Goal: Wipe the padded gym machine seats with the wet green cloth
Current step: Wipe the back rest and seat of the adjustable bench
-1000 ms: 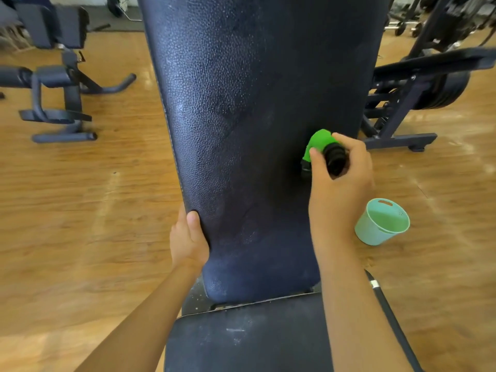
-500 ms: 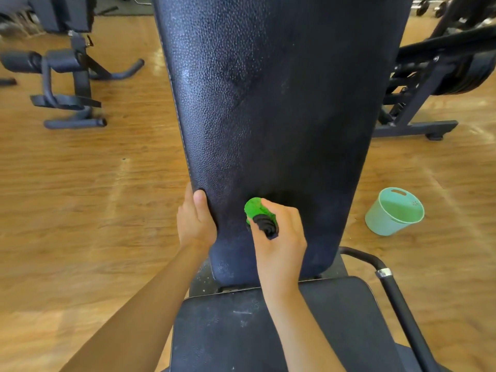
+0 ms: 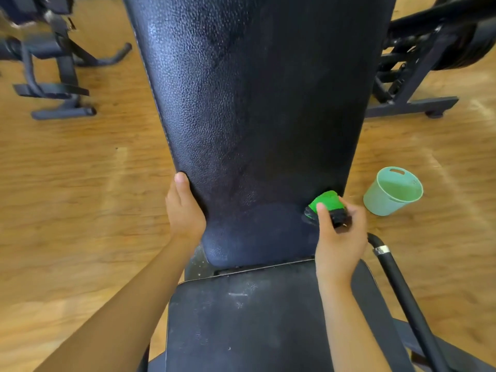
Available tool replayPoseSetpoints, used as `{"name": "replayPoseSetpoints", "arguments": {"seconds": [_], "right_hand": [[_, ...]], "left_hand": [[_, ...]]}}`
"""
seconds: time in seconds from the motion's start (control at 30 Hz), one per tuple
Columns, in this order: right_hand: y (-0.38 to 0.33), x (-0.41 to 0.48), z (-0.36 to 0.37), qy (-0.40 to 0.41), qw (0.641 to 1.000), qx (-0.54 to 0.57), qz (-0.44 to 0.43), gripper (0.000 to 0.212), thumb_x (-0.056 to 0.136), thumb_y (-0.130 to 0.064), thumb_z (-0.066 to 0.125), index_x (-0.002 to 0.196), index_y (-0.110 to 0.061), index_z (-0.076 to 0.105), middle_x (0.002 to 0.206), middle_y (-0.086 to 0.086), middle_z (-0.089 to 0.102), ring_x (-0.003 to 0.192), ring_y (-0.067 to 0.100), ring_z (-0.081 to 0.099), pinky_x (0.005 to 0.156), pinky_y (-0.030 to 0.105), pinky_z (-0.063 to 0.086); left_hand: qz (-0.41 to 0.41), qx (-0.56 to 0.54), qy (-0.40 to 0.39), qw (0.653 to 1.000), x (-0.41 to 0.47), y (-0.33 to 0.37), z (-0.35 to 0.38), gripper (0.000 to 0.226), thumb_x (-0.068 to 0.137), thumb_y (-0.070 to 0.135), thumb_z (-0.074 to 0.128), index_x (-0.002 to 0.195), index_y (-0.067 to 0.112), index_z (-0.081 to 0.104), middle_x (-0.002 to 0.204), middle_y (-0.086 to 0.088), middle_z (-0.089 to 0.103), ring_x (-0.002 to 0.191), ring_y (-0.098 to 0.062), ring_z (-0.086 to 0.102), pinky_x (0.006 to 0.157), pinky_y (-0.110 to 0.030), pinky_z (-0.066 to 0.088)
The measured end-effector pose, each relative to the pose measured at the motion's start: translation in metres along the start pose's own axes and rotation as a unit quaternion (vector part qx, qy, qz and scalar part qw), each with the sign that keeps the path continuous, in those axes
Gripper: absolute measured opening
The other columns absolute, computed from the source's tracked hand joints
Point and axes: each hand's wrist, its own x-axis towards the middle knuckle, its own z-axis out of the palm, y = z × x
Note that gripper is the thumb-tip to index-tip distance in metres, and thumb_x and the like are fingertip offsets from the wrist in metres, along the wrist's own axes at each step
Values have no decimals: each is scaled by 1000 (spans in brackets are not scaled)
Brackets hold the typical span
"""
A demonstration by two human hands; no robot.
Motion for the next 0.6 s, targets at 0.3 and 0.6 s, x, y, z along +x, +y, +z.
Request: {"name": "replayPoseSetpoints", "arguments": {"seconds": [0.3,0.6], "right_hand": [[59,-77,13,-23,993,-33,111,17,87,-14,71,97,-21,60,91,-8,64,85,11,60,69,3,41],[68,-48,-7,14,993,-21,113,21,80,-4,74,95,-16,64,91,-2,67,82,10,60,78,24,50]], "left_hand": [[-77,30,-67,994,-36,-70,-16,85,78,66,23,129,4,52,129,-11,59,126,-24,49,109,-49,37],[-21,31,-163,986,-32,-73,-33,75,87,65,23,137,15,48,129,13,57,121,8,47,98,-9,36]]}}
